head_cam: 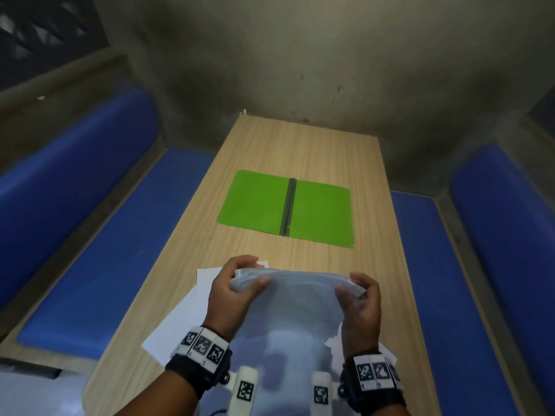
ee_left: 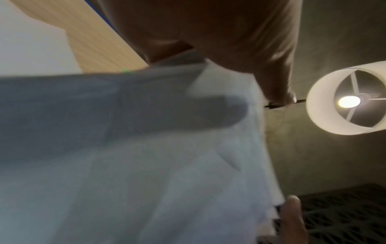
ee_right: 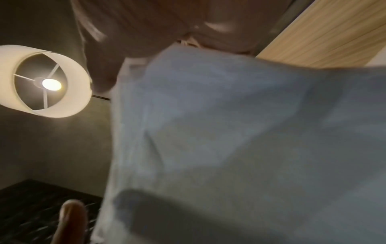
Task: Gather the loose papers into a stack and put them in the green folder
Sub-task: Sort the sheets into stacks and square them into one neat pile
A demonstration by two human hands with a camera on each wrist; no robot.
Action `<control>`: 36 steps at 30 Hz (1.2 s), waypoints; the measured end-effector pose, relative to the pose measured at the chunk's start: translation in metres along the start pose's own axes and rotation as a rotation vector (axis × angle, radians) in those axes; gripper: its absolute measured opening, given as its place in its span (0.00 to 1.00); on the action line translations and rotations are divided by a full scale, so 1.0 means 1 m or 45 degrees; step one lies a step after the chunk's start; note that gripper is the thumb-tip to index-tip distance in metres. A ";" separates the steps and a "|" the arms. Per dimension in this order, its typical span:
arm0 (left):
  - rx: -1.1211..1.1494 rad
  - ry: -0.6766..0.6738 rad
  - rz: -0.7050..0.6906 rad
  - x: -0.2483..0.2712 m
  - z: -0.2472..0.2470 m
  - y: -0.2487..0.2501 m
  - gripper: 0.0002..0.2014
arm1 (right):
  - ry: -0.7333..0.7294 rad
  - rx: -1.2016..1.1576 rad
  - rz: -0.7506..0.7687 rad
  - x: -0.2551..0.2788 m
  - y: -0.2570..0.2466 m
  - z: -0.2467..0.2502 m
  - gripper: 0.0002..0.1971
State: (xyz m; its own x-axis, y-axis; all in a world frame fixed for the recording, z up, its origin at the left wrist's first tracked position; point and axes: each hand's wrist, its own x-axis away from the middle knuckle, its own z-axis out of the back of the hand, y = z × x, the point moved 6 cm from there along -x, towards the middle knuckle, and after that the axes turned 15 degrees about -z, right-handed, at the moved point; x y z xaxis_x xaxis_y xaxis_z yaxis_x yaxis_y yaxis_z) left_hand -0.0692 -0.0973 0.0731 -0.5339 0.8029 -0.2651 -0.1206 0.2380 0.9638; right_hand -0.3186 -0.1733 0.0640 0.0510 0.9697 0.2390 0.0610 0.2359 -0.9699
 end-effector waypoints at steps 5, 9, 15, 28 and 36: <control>-0.193 0.217 -0.045 -0.007 -0.020 0.018 0.18 | 0.272 0.070 0.052 0.004 -0.023 -0.021 0.27; -0.300 0.282 -0.020 -0.011 -0.015 0.008 0.09 | 0.405 0.127 0.035 -0.002 -0.017 -0.016 0.10; -0.227 0.223 -0.013 -0.009 -0.006 -0.004 0.03 | 0.309 0.117 0.095 -0.006 -0.008 -0.009 0.03; -0.048 -0.309 0.241 0.010 -0.004 -0.054 0.29 | -0.191 0.074 -0.209 -0.020 0.040 -0.004 0.39; -0.103 -0.346 0.304 0.018 -0.011 -0.055 0.19 | -0.224 0.135 -0.201 -0.018 0.042 0.004 0.19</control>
State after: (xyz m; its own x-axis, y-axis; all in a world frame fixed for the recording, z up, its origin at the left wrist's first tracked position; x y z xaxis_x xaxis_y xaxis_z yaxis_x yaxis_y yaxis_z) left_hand -0.0816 -0.1017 0.0156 -0.3145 0.9490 -0.0207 -0.0909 -0.0083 0.9958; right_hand -0.3204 -0.1806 0.0187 -0.1257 0.9144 0.3848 -0.0510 0.3814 -0.9230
